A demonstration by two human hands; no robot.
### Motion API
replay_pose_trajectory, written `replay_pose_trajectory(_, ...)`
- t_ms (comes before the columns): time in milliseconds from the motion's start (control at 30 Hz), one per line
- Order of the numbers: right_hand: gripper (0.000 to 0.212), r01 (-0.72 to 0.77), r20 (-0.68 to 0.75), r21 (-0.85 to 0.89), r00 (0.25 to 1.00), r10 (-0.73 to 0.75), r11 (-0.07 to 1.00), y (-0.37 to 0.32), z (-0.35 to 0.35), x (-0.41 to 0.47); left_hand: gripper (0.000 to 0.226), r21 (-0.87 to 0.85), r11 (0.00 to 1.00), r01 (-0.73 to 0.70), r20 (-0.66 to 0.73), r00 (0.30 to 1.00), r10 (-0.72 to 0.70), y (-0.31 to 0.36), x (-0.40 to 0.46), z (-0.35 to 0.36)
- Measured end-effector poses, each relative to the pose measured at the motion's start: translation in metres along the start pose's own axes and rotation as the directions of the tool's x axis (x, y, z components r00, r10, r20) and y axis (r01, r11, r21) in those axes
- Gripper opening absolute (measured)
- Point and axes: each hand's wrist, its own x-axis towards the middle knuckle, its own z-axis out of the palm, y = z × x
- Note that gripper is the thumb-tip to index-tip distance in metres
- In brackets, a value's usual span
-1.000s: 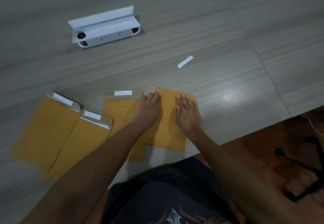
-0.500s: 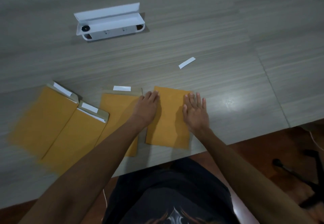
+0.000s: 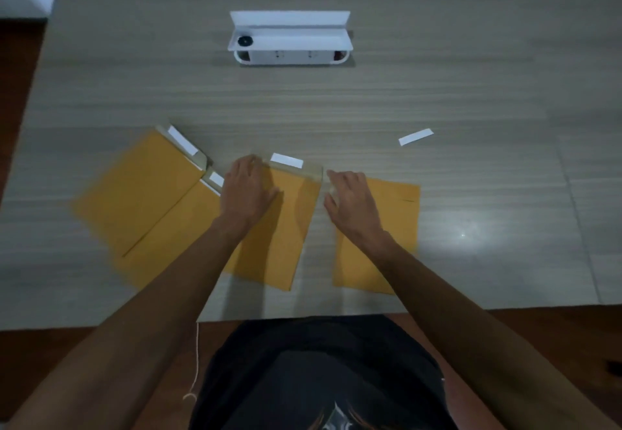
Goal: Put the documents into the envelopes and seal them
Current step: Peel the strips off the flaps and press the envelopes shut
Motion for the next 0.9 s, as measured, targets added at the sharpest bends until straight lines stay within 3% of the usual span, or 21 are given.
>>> replay_pose_trajectory(100, 0.037, 0.033, 0.051, 0.016, 0.998, -0.034, 0.999, -0.035, 0.018, 0.027, 0.087, -0.035, 0.999, -0.028, 0.078, 0.996, 0.031, -0.021, 0.015, -0.001)
replay_pose_trajectory(200, 0.036, 0.014, 0.071, 0.010, 0.997, -0.015, 1.000, -0.056, 0.027, 0.047, 0.093, 0.044, 0.990, -0.132, 0.178, 0.976, 0.123, -0.021, 0.019, -0.003)
replay_pose_trajectory(400, 0.039, -0.092, 0.155, -0.016, 0.983, 0.093, 0.996, -0.046, 0.026, 0.055, 0.104, 0.163, 0.939, -0.304, 0.248, 0.933, 0.259, -0.009, 0.004, 0.005)
replay_pose_trajectory(533, 0.040, -0.072, 0.209, 0.002, 0.975, 0.070, 0.997, -0.033, 0.029, 0.052, 0.108, 0.160, 0.941, -0.299, 0.245, 0.935, 0.256, -0.009, 0.005, 0.007)
replay_pose_trajectory(633, 0.059, -0.002, 0.197, 0.008, 0.980, 0.000, 1.000, -0.032, 0.029, 0.055, 0.111, 0.170, 0.934, -0.313, 0.251, 0.930, 0.266, -0.009, 0.008, 0.004)
replay_pose_trajectory(767, 0.037, 0.036, 0.182, -0.033, 0.983, -0.029, 0.999, -0.033, 0.029, 0.061, 0.111, 0.179, 0.932, -0.316, 0.253, 0.930, 0.267, -0.007, 0.008, 0.001)
replay_pose_trajectory(900, 0.033, 0.057, 0.180, -0.023, 0.982, -0.052, 0.998, -0.032, 0.031, 0.063, 0.109, 0.172, 0.937, -0.305, 0.255, 0.932, 0.256, -0.007, 0.008, -0.001)
